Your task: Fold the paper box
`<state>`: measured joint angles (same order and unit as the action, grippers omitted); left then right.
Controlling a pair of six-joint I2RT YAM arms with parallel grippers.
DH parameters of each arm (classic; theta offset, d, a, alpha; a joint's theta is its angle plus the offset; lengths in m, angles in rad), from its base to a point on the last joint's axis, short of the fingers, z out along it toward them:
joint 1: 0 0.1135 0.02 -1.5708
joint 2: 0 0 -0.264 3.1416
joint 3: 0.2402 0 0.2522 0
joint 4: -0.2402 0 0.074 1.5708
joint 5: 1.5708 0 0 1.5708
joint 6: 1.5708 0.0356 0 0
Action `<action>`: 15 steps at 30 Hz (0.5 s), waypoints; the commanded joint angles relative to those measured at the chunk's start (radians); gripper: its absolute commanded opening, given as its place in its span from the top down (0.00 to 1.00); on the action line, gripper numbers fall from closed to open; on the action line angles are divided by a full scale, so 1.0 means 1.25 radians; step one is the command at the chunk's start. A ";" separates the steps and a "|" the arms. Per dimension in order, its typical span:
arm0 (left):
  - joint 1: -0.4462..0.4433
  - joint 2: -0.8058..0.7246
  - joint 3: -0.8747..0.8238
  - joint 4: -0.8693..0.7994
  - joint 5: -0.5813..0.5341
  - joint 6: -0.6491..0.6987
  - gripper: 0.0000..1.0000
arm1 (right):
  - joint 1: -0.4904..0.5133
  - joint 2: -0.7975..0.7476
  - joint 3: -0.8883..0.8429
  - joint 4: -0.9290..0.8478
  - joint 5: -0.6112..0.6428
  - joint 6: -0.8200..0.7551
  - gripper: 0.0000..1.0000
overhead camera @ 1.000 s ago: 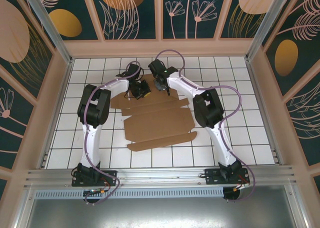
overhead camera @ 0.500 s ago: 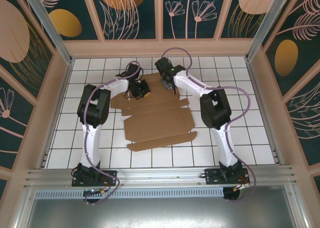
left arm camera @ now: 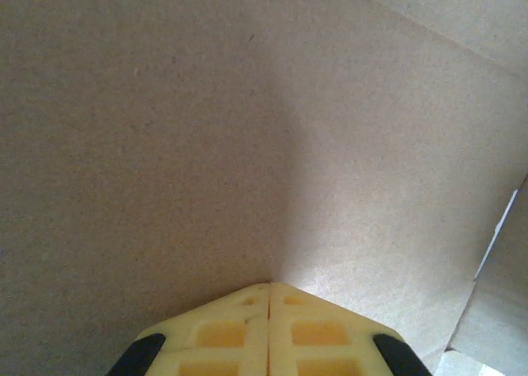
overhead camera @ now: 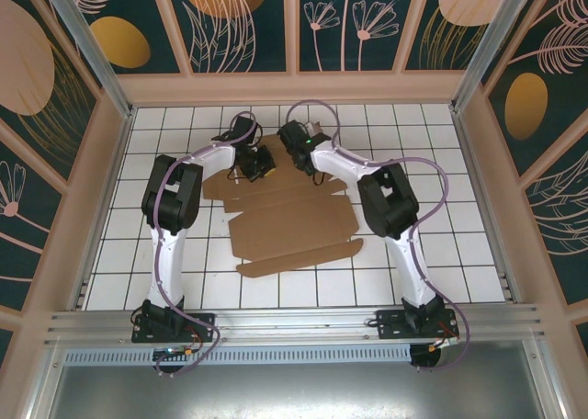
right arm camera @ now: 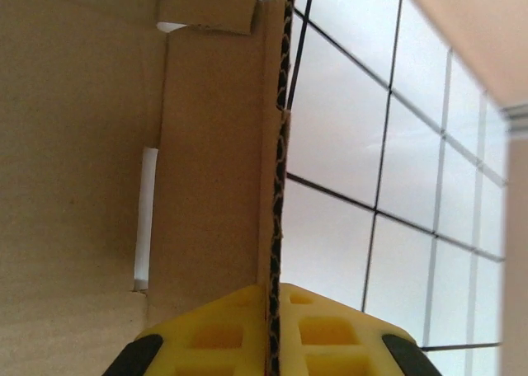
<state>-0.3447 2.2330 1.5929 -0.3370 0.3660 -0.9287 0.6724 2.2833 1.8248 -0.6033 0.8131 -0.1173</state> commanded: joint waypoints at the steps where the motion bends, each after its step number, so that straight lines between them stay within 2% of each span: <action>1: 0.012 0.025 -0.021 -0.038 -0.029 -0.008 0.92 | 0.033 0.056 -0.030 0.103 0.225 -0.129 0.89; 5: 0.013 0.025 -0.022 -0.037 -0.027 -0.008 0.93 | 0.048 0.067 -0.031 0.124 0.237 -0.144 0.84; 8: 0.012 0.026 -0.024 -0.036 -0.027 -0.010 0.93 | 0.046 0.032 -0.025 0.111 0.171 -0.111 0.75; 9: 0.013 0.027 -0.024 -0.035 -0.025 -0.010 0.93 | 0.043 0.010 -0.026 0.106 0.127 -0.094 0.69; 10: 0.013 0.026 -0.026 -0.034 -0.024 -0.009 0.93 | 0.041 -0.028 -0.032 0.099 0.041 -0.066 0.58; 11: 0.013 0.026 -0.027 -0.031 -0.021 -0.009 0.93 | 0.037 -0.063 -0.049 0.103 -0.025 -0.046 0.52; 13: 0.013 0.025 -0.030 -0.029 -0.019 -0.009 0.93 | 0.018 -0.157 -0.106 0.132 -0.162 0.011 0.36; 15: 0.014 0.023 -0.032 -0.026 -0.018 -0.011 0.93 | -0.021 -0.274 -0.199 0.186 -0.344 0.075 0.20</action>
<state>-0.3420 2.2330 1.5871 -0.3332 0.3706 -0.9291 0.7052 2.1815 1.6669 -0.4656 0.7158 -0.1581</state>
